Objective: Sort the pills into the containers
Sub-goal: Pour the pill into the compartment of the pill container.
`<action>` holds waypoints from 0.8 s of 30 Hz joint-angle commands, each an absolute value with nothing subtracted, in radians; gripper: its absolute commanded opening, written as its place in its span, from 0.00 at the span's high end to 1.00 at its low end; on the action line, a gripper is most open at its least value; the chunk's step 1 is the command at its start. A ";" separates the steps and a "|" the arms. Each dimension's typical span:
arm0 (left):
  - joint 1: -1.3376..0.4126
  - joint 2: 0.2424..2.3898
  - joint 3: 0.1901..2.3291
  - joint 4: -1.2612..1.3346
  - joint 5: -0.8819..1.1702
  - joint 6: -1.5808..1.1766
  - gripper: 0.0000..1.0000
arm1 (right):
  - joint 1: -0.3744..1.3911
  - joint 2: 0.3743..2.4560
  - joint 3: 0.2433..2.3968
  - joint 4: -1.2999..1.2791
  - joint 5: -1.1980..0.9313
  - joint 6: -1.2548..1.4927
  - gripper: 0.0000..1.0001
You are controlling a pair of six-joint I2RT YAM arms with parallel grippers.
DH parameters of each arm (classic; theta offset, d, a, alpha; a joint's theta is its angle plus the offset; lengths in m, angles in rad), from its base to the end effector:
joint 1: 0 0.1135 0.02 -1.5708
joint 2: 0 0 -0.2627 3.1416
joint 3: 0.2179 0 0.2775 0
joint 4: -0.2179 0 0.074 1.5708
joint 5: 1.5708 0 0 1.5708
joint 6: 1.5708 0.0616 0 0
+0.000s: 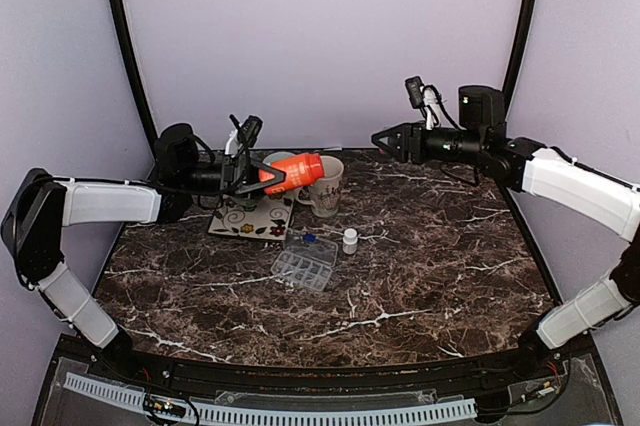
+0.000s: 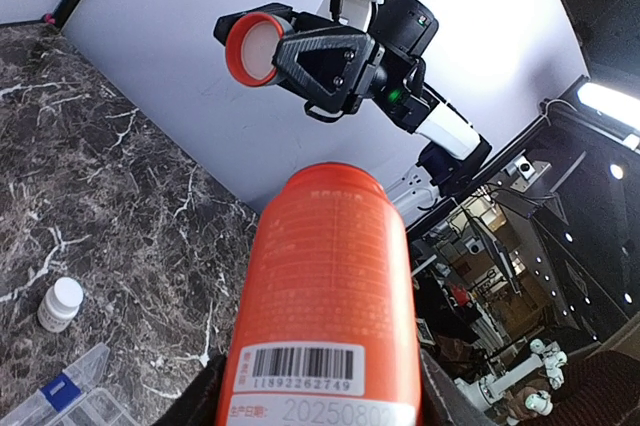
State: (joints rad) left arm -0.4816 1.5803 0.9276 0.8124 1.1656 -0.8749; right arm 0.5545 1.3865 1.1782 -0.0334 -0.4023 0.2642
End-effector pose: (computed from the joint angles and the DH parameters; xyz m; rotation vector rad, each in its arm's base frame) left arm 0.3028 -0.2221 0.2749 0.8218 1.6507 -1.8227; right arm 0.3072 0.2186 0.3431 -0.5667 1.8092 0.9339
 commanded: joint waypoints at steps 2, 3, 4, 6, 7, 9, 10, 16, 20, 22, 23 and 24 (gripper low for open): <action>-0.479 1.479 0.792 0.928 1.087 -0.866 0.89 | 0.508 1.366 1.085 0.133 -0.378 0.381 0.58; -0.479 1.464 0.767 0.926 1.071 -0.857 0.89 | 0.500 1.367 1.072 0.149 -0.377 0.394 0.57; -0.480 1.451 0.742 0.921 1.058 -0.846 0.89 | 0.494 1.368 1.060 0.165 -0.380 0.410 0.57; -0.479 1.429 0.699 0.918 1.030 -0.833 0.89 | 0.477 1.375 1.039 0.197 -0.386 0.436 0.57; -0.479 1.420 0.677 0.921 1.022 -0.828 0.89 | 0.471 1.379 1.029 0.217 -0.392 0.453 0.56; -0.480 1.402 0.637 0.931 1.004 -0.823 0.89 | 0.459 1.388 1.006 0.249 -0.400 0.478 0.56; -0.479 1.394 0.618 0.936 0.995 -0.821 0.89 | 0.454 1.392 0.996 0.266 -0.402 0.490 0.56; -0.480 1.347 0.515 0.956 0.949 -0.804 0.89 | 0.439 1.416 0.963 0.338 -0.403 0.526 0.56; -0.480 1.319 0.424 1.005 0.914 -0.814 0.89 | 0.436 1.434 0.944 0.375 -0.405 0.543 0.56; -0.480 1.311 0.374 1.044 0.896 -0.829 0.90 | 0.438 1.442 0.933 0.392 -0.402 0.551 0.56; -0.480 1.310 0.351 1.069 0.885 -0.838 0.90 | 0.437 1.446 0.930 0.399 -0.401 0.554 0.56; -0.480 1.310 0.326 1.095 0.874 -0.847 0.90 | 0.438 1.452 0.930 0.402 -0.401 0.556 0.56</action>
State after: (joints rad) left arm -0.4816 1.3445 0.3943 0.9573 0.9184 -0.8318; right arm 0.4438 1.4334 0.9463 0.3126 -0.3962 0.5304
